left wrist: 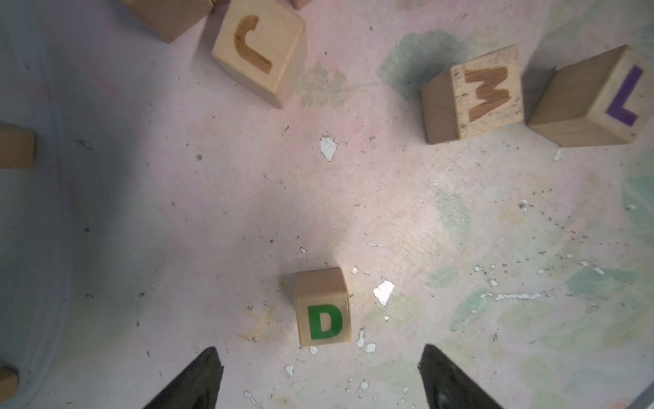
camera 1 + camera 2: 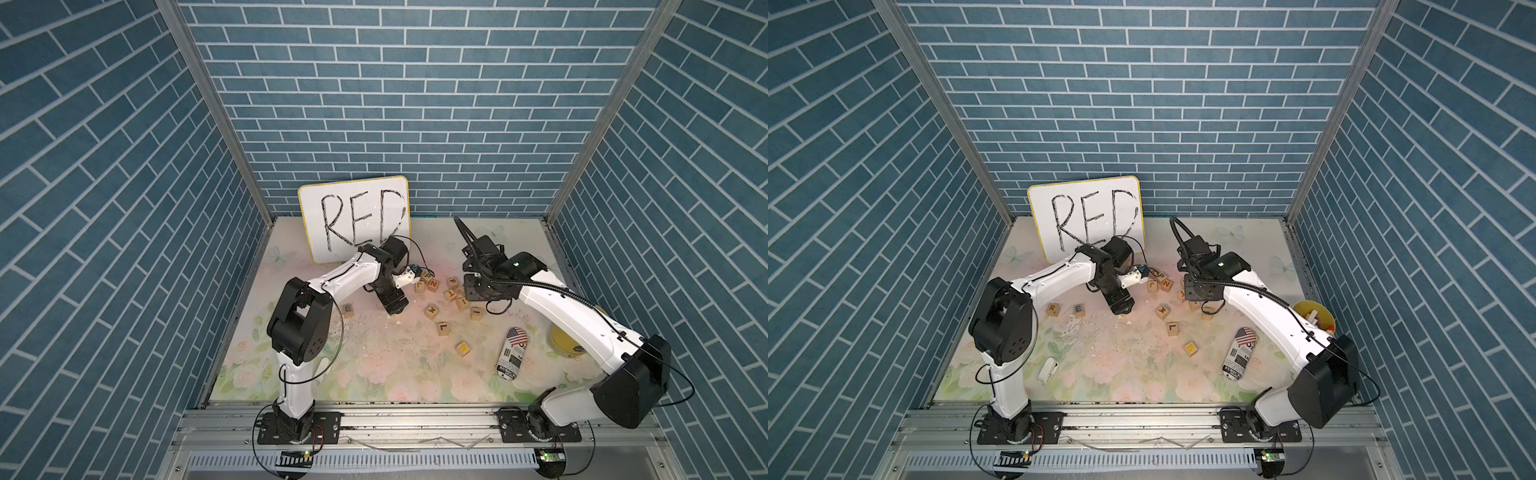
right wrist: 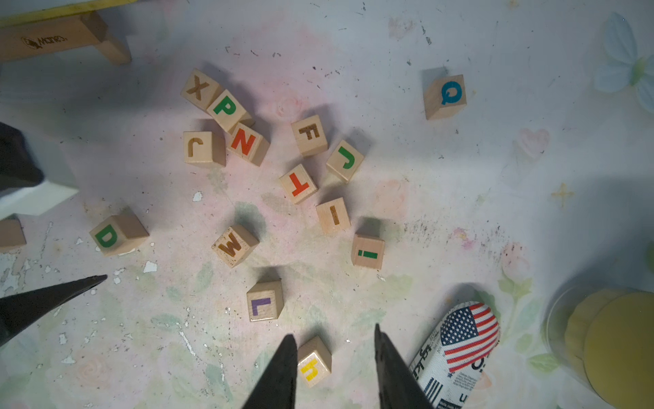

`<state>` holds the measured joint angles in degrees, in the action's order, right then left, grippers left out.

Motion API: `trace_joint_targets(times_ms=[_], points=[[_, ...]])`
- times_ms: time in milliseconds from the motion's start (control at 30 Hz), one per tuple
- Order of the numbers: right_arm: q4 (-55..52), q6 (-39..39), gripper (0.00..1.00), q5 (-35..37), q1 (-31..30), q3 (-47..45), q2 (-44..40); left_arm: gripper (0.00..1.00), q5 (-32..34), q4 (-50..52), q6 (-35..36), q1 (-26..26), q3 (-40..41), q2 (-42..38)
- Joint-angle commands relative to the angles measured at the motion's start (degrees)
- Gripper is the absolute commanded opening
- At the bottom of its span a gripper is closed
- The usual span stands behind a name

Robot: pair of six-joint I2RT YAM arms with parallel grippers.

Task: Assemble the uppercase word "red" with letter blocks
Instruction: Pick up the letter block from the center of the board.

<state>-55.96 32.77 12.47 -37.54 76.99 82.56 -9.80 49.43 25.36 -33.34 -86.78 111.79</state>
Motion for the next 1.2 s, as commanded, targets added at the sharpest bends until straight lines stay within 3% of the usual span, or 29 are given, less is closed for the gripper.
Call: trace_joint_targets(times_ms=[0, 433, 833, 1167], points=[[0.15, 1.43, 0.38, 1.47, 0.10, -0.61, -0.22, 0.84, 2.34, -1.24, -2.17, -0.19, -0.98, 1.96], [1.47, 0.80, 0.38, 1.11, 0.24, -2.28, 0.66, 0.69, 1.90, -1.44, -3.83, -0.62, 0.63, 4.31], [2.17, 0.48, 0.38, 0.98, 0.38, -2.99, 1.09, 0.71, 2.52, -1.80, -4.27, -1.47, 1.53, 4.77], [2.53, 0.43, 0.37, 1.18, 0.56, -4.05, 0.49, 0.55, 2.95, -2.34, -5.19, -1.55, 2.17, 5.27]])
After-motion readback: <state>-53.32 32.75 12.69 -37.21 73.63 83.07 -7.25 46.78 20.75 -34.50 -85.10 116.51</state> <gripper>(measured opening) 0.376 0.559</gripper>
